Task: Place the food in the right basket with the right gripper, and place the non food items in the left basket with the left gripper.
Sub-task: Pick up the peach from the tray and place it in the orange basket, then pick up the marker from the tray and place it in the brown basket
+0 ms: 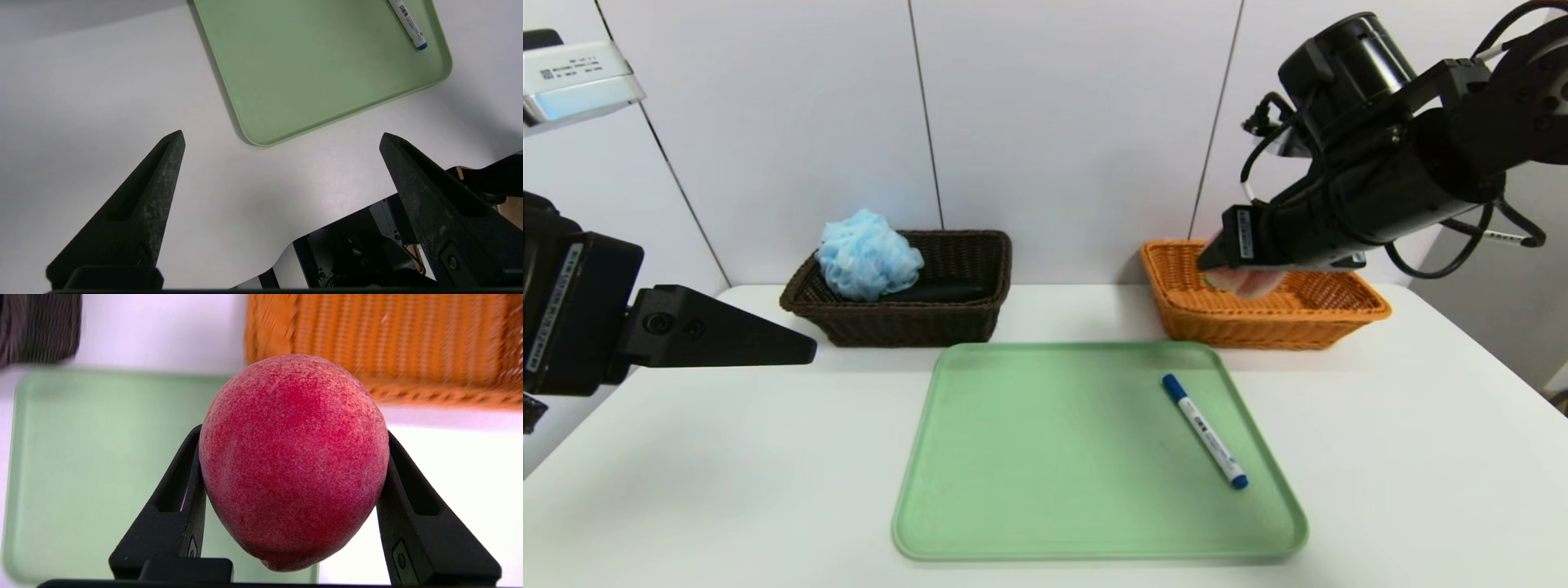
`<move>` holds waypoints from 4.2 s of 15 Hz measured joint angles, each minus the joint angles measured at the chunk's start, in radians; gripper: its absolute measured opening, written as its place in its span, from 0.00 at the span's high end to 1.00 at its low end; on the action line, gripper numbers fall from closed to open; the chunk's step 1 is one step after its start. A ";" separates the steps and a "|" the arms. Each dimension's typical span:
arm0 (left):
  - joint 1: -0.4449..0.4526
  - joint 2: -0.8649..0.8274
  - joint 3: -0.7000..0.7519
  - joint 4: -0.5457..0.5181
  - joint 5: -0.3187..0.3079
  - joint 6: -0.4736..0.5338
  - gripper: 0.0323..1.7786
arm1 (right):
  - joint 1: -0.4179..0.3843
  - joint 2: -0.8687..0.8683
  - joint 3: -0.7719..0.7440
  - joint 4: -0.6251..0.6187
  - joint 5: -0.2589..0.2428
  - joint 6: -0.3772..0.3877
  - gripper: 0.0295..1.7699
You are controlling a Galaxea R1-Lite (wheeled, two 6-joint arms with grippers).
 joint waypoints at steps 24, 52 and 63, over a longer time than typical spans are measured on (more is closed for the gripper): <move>0.000 -0.005 0.017 0.000 0.002 -0.006 0.05 | -0.245 0.350 -0.132 -0.221 -0.021 -0.247 0.37; -0.002 0.013 0.056 -0.126 -0.001 0.006 0.05 | -0.279 -0.061 -0.092 0.077 0.009 -0.188 0.06; -0.038 0.283 0.057 -0.446 0.001 0.039 0.05 | -0.222 -0.636 0.361 0.254 0.350 -0.187 0.04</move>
